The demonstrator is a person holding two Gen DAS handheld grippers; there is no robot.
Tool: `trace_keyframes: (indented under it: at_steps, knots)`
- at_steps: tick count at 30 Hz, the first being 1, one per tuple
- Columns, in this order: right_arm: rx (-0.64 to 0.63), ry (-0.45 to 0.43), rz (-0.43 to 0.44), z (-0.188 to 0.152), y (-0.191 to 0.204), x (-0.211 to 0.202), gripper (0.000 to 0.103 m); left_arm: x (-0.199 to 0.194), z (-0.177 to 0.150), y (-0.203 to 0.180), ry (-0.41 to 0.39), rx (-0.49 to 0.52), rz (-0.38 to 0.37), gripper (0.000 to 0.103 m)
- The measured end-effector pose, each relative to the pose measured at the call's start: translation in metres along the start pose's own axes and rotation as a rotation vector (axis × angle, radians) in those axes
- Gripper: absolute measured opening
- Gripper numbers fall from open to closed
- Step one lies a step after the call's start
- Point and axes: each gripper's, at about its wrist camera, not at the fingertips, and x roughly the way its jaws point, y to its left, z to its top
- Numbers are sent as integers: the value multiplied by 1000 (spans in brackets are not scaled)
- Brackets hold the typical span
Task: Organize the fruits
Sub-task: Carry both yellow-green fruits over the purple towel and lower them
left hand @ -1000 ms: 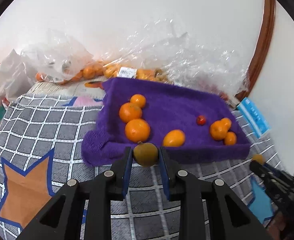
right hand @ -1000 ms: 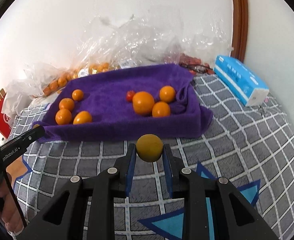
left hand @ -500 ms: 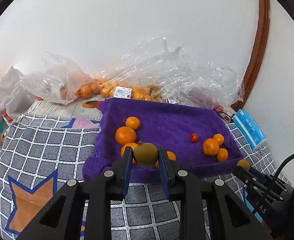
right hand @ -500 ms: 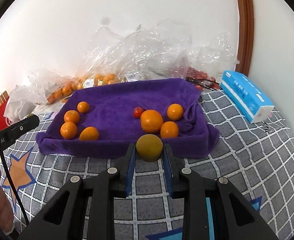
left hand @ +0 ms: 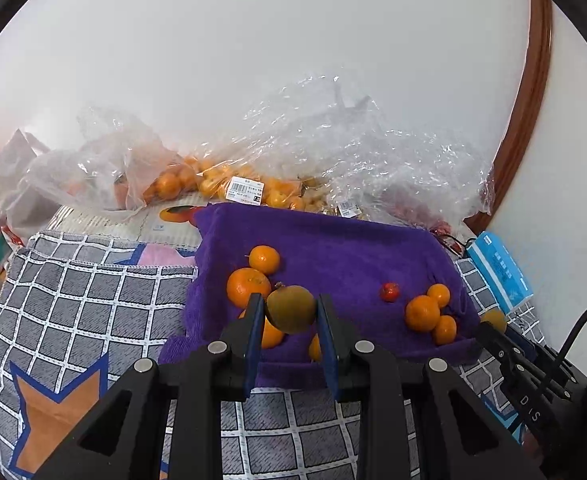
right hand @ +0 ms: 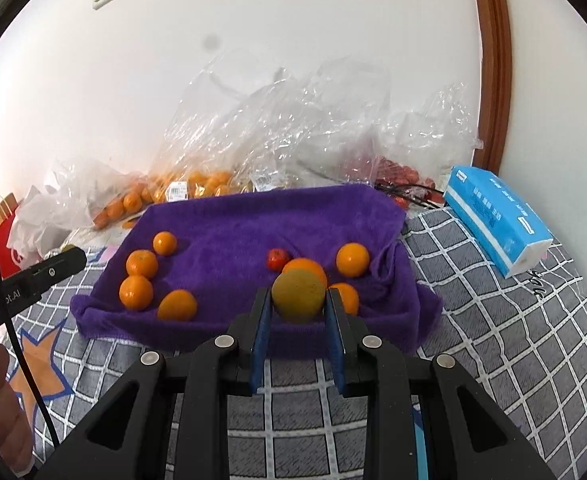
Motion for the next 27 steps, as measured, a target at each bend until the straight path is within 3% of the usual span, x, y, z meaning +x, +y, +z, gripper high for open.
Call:
trace_keyframes:
  at_steps: [27]
  knots:
    - [-30, 5, 0, 28, 0, 34, 27, 28, 26, 12, 14, -7, 97, 25]
